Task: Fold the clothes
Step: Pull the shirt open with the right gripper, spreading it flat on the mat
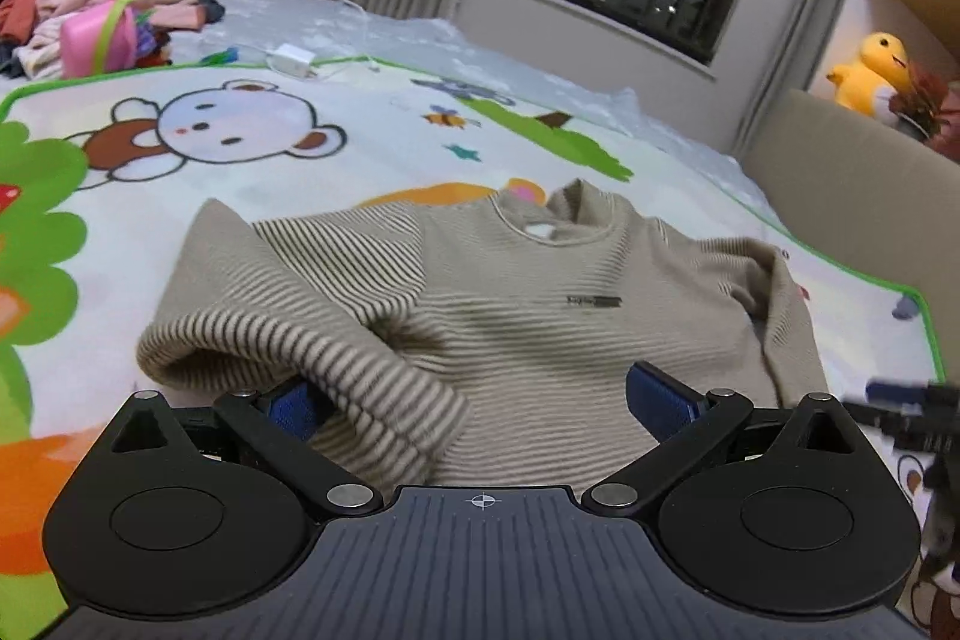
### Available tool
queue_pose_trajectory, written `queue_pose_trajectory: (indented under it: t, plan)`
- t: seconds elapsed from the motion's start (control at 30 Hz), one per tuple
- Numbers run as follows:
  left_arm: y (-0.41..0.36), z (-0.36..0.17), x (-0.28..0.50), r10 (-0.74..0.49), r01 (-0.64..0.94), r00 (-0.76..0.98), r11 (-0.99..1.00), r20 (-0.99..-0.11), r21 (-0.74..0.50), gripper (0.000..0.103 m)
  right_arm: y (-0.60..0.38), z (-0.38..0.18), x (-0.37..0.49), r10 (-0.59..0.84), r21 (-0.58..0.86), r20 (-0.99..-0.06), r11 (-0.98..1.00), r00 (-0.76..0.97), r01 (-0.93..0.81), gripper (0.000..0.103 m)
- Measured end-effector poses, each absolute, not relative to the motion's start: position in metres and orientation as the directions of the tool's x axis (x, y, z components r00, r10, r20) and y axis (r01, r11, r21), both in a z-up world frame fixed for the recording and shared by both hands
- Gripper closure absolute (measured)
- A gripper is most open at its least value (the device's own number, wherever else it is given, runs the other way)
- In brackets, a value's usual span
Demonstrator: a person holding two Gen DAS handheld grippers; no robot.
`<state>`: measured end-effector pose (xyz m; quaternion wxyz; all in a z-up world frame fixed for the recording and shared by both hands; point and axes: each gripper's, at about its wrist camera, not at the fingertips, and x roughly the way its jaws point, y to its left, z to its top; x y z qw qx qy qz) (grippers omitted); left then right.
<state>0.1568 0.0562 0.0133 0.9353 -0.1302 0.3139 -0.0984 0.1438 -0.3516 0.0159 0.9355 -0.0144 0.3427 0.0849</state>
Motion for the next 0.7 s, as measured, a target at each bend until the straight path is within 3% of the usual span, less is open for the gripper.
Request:
queue_pose_trajectory:
  t: [0.03, 0.13, 0.17, 0.23, 0.33, 0.5, 0.6, 0.7]
  plan:
    - [0.055, 0.012, 0.156, -0.268, 0.102, 0.78, 0.946, -0.566, -0.308, 0.0, -0.356, 0.009, 0.138, 0.149, 0.048, -0.661, 0.987, 0.736, -0.156, 0.02]
    - [0.052, 0.006, 0.151, -0.299, 0.124, 0.75, 0.94, -0.59, -0.319, 0.0, -0.363, -0.014, 0.125, 0.209, 0.174, -0.689, 0.977, 0.694, -0.121, 0.047]
    - [0.05, 0.002, 0.149, -0.324, 0.137, 0.73, 0.932, -0.602, -0.335, 0.0, -0.361, -0.014, 0.117, 0.22, 0.172, -0.682, 0.975, 0.698, -0.139, 0.065]
    - [0.047, -0.008, 0.146, -0.381, 0.154, 0.674, 0.911, -0.633, -0.384, 0.0, -0.361, -0.01, 0.106, 0.291, 0.25, -0.685, 0.955, 0.668, -0.16, 0.085]
    - [0.045, -0.022, 0.134, -0.414, 0.19, 0.628, 0.903, -0.659, -0.385, 0.0, -0.363, -0.011, 0.084, 0.372, 0.328, -0.71, 0.926, 0.598, -0.186, 0.088]
    - [0.048, -0.021, 0.106, -0.455, 0.302, 0.568, 0.891, -0.686, -0.34, 0.0, -0.368, 0.0, 0.048, 0.414, 0.331, -0.733, 0.91, 0.54, -0.25, 0.088]
    - [0.051, -0.015, 0.095, -0.477, 0.337, 0.53, 0.877, -0.701, -0.342, 0.0, -0.37, 0.02, 0.039, 0.281, 0.165, -0.702, 0.958, 0.654, -0.234, 0.086]
    - [0.054, -0.009, 0.092, -0.487, 0.334, 0.536, 0.872, -0.689, -0.357, 0.0, -0.36, 0.036, 0.044, 0.144, -0.058, -0.629, 0.971, 0.764, -0.232, 0.066]
